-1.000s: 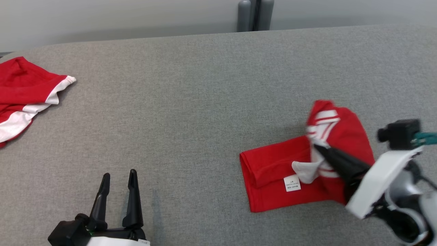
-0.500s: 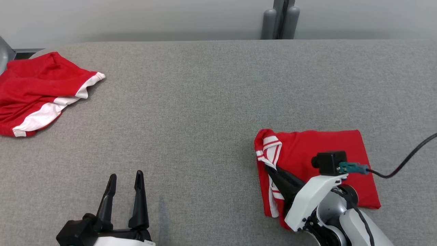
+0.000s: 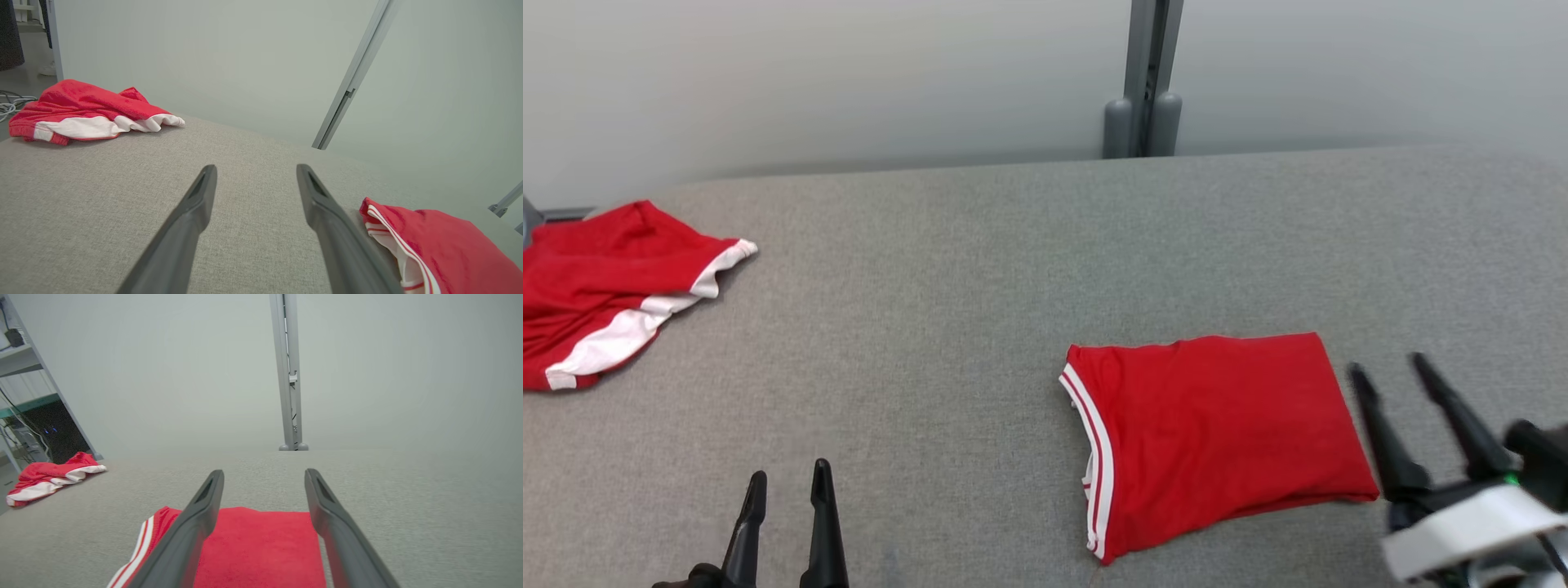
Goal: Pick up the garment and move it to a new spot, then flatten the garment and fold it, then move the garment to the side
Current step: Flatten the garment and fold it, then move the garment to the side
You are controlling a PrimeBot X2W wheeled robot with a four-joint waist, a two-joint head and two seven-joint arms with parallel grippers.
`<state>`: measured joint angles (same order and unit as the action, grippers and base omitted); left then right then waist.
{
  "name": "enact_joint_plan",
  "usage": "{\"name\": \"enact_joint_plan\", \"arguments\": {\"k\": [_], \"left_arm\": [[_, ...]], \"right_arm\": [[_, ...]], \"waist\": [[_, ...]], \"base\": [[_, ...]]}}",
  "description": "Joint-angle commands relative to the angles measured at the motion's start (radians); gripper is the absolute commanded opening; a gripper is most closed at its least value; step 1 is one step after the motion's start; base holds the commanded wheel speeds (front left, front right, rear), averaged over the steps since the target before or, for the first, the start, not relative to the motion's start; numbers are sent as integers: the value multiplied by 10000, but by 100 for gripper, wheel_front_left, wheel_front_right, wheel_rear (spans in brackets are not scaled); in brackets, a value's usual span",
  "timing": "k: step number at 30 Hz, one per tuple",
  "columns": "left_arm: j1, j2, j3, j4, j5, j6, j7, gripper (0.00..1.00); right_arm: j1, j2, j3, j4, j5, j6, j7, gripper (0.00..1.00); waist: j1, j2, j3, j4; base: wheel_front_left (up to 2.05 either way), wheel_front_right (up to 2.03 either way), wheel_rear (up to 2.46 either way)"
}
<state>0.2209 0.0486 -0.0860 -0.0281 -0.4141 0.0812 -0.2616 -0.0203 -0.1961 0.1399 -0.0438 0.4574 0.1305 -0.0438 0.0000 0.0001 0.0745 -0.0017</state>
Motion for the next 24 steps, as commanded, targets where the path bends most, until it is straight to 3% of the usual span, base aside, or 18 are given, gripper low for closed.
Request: {"name": "enact_joint_plan", "arguments": {"k": [1,6,10,14,24], "left_arm": [[66,38,38,-77,112,-7,-46,100],[172,39,97,-249,632,-109,-46,100],[194,39,123,-219,1106,-265,-46,100],[152,39,262,-68,1332,-491,-46,100],[271,37,475,402,1342,-715,-46,100]], "right_arm": [[176,-228,-221,39,-424,4,-225,100],[1149,-420,-1409,932,-2507,1,-1619,100],[1489,121,-2367,1678,-3140,4,-2188,100],[1622,737,-3351,1516,-3714,1,-2223,100],[1608,1251,-3103,1492,-4163,3,-2226,100]], "waist": [[0,-1,-241,-132],[0,-1,-616,-87],[0,-1,-818,27],[0,-1,-952,84],[0,-1,-970,27]], "base": [[0,0,0],[0,0,0],[0,0,0],[0,0,0],[0,0,0]]}}
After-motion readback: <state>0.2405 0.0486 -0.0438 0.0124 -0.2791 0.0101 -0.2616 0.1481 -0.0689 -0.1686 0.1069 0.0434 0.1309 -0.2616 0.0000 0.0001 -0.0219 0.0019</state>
